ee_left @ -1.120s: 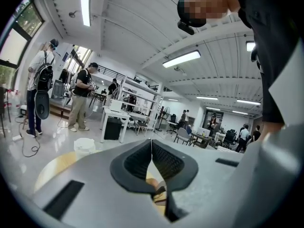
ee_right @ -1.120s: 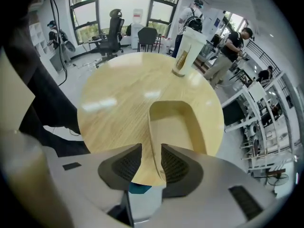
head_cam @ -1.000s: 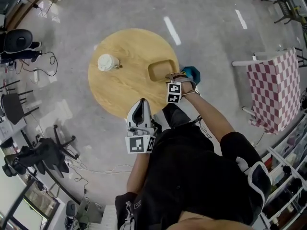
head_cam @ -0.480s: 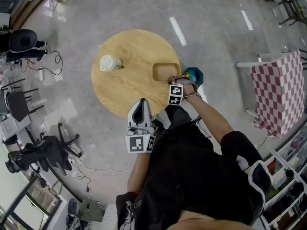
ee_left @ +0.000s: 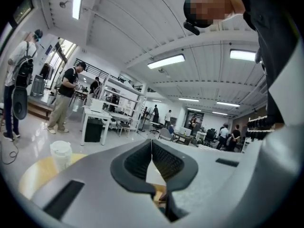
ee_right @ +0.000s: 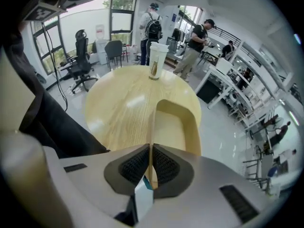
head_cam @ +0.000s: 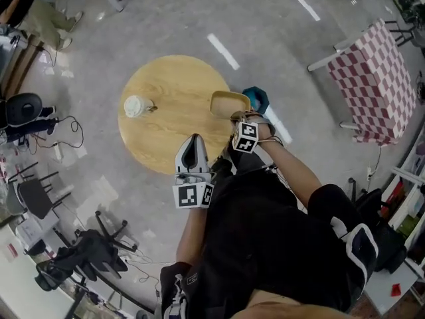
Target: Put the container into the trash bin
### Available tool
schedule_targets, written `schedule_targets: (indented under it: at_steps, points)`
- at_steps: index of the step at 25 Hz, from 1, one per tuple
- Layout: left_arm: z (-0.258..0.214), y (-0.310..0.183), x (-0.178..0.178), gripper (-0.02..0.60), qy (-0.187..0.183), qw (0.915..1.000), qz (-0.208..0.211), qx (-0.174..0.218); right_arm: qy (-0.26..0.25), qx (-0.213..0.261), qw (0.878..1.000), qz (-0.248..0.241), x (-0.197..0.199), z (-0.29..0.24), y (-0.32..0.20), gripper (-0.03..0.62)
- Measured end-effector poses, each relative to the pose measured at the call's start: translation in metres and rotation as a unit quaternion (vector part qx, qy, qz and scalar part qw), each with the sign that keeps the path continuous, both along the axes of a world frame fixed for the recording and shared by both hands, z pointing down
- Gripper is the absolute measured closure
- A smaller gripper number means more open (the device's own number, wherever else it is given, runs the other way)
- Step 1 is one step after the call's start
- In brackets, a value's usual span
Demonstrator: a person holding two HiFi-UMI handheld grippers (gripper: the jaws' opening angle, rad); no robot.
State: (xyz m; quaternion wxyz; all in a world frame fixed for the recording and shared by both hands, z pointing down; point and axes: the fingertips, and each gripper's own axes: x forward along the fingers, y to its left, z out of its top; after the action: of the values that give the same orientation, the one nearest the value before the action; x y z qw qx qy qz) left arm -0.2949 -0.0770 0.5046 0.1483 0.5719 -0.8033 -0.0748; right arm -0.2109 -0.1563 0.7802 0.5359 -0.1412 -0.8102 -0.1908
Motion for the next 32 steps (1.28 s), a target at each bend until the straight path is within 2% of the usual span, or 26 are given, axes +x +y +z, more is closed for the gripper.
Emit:
schedule_targets:
  at_steps: [4,7,12,16,19,22,27,32]
  points:
    - [0.008,-0.017,0.026,0.571,0.011,0.9968,0.079,0.010,-0.008,0.001,0.995,0.095,0.049,-0.020,-0.010,0.554]
    - [0.006,-0.032,0.043,0.571,0.015,0.9927,0.119,0.014,-0.009,0.006,0.988,0.153,0.086,-0.032,-0.021,0.554]
    - [-0.004,-0.061,0.083,0.571,0.009,0.9830,0.182,0.022,-0.012,0.007,0.969,0.247,0.153,-0.041,-0.039,0.554]
    - [-0.009,-0.084,0.114,0.571,0.010,0.9747,0.222,0.025,-0.011,0.004,0.954,0.299,0.193,-0.039,-0.053,0.554]
    - [-0.010,-0.107,0.136,0.571,0.006,0.9699,0.242,0.027,-0.007,-0.005,0.948,0.317,0.217,-0.028,-0.065,0.554]
    - [-0.012,-0.128,0.149,0.571,-0.001,0.9686,0.248,0.023,0.004,-0.018,0.946,0.324,0.232,-0.011,-0.076,0.554]
    - [-0.011,-0.164,0.159,0.571,0.003,0.9702,0.242,0.018,0.027,-0.044,0.946,0.321,0.241,0.021,-0.102,0.554]
    - [0.004,-0.194,0.165,0.571,0.011,0.9737,0.227,0.000,0.039,-0.066,0.950,0.301,0.233,0.057,-0.124,0.553]
